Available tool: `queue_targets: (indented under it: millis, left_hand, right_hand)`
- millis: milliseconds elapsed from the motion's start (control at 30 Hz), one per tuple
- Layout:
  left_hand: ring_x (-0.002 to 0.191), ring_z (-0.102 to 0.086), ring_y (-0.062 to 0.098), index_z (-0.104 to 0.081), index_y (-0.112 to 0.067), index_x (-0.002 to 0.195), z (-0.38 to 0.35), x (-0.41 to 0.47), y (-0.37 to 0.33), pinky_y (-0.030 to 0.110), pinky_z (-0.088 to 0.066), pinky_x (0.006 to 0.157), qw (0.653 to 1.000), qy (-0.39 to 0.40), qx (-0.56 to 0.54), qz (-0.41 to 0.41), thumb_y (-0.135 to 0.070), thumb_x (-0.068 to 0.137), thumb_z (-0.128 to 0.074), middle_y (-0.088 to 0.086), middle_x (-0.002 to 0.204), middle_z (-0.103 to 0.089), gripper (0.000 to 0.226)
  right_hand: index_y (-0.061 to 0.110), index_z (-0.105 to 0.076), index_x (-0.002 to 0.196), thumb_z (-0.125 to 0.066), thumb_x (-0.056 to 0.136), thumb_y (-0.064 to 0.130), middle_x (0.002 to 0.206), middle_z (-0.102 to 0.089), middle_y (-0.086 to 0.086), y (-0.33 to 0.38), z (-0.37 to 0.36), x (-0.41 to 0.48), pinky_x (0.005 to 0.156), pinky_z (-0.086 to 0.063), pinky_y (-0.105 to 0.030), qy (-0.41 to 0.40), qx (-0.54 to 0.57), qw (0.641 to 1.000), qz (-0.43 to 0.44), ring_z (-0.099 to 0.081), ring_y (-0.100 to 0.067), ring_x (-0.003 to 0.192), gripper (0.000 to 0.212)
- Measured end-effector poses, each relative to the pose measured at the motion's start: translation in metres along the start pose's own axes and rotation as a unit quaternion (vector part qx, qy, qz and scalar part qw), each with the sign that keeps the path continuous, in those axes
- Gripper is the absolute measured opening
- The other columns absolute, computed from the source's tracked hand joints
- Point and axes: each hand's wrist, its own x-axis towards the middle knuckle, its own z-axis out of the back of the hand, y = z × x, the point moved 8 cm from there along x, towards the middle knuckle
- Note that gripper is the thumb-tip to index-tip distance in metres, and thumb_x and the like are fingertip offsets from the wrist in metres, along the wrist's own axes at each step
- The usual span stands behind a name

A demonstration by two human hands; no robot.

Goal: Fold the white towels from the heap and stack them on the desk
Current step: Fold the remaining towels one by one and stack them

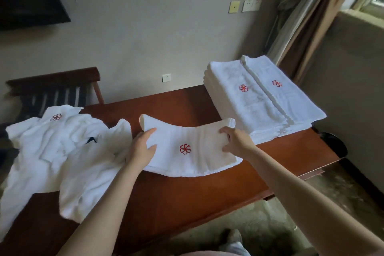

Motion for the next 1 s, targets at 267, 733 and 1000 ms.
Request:
queue_targets:
  millis: [267,733,1000]
  left_hand:
    - [0.116,-0.052,0.029,-0.052,-0.021,0.136,0.026,0.039,-0.138,0.035,-0.043,0.095,0.987,-0.107,-0.009,-0.117,-0.004,0.087,-0.062,0.011,0.126,-0.056,0.053]
    - [0.117,-0.043,0.026,-0.043,-0.024,0.142,-0.073,0.159,-0.376,0.036,-0.041,0.095,0.973,-0.092,0.091,-0.192,-0.006,0.092,-0.049,0.005,0.120,-0.052,0.053]
    - [0.117,-0.042,0.027,-0.041,-0.037,0.137,-0.152,0.226,-0.479,0.041,-0.047,0.091,0.947,-0.032,0.193,-0.256,-0.003,0.090,-0.040,0.001,0.125,-0.049,0.059]
  right_hand:
    - [0.020,-0.056,0.125,-0.066,0.072,0.006,0.063,-0.041,0.008,0.001,0.119,0.014,0.050,-0.030,-0.024,-0.152,0.011,0.987,0.056,-0.046,-0.016,0.062,0.056]
    - [0.017,-0.053,0.127,-0.064,0.076,0.005,0.073,-0.051,0.000,-0.159,0.269,0.058,0.060,-0.034,-0.030,-0.242,0.039,0.969,-0.013,-0.049,-0.021,0.074,0.054]
    - [0.020,-0.054,0.127,-0.071,0.078,0.006,0.084,-0.048,0.006,-0.272,0.262,0.064,0.068,-0.041,-0.029,-0.267,0.285,0.902,-0.183,-0.052,-0.019,0.085,0.053]
